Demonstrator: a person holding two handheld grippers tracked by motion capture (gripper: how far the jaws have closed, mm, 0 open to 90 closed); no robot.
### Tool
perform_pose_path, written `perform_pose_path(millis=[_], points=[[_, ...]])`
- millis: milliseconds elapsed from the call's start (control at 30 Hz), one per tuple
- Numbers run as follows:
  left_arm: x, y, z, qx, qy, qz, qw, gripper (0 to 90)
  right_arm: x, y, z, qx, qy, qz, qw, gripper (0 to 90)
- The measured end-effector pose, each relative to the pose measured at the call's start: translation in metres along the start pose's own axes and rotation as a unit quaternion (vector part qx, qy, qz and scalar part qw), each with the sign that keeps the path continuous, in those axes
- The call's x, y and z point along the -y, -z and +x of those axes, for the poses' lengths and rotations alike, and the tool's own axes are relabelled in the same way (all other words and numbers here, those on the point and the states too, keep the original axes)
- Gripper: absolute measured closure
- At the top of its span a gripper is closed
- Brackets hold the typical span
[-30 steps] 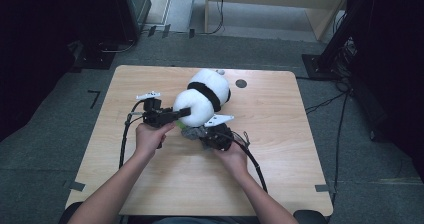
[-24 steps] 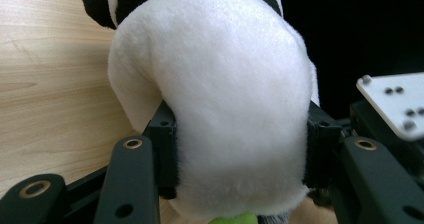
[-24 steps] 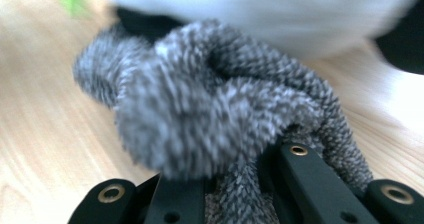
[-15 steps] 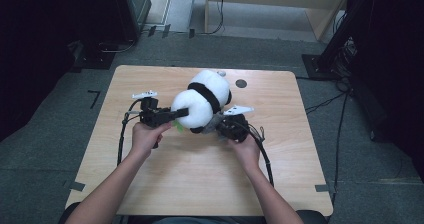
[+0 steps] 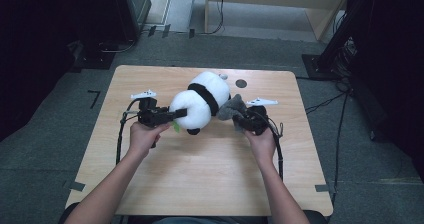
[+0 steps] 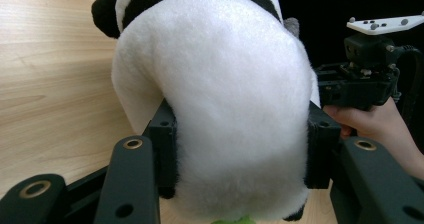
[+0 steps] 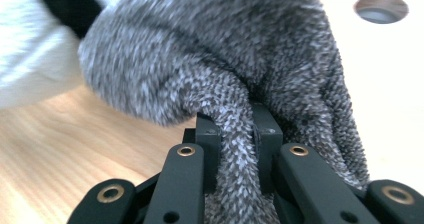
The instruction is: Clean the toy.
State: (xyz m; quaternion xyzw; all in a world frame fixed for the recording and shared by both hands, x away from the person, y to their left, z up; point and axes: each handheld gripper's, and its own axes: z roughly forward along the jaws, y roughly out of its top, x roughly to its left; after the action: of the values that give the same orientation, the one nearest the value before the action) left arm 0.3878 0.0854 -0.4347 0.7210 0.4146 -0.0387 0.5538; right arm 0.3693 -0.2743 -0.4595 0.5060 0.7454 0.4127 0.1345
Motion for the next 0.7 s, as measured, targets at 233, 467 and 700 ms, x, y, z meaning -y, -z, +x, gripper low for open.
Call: perform_pose_path(millis=[233,467,700], points=[[-0.001,0.006,0.007,-0.009,0.004,-0.010,0.9999,48.4,-0.001,0.007,-0.014,0.011,-0.017,0.001,0.9998,79.1],[-0.003,0.012,0.014,-0.021,0.005,-0.017,0.9996,48.5,-0.003,0.015,-0.018,0.010,-0.019,-0.003,0.9998,79.1],[-0.004,0.020,0.025,-0.041,0.004,-0.031,0.9987,48.6,-0.003,0.018,-0.023,0.009,-0.022,0.002,0.9997,78.6]])
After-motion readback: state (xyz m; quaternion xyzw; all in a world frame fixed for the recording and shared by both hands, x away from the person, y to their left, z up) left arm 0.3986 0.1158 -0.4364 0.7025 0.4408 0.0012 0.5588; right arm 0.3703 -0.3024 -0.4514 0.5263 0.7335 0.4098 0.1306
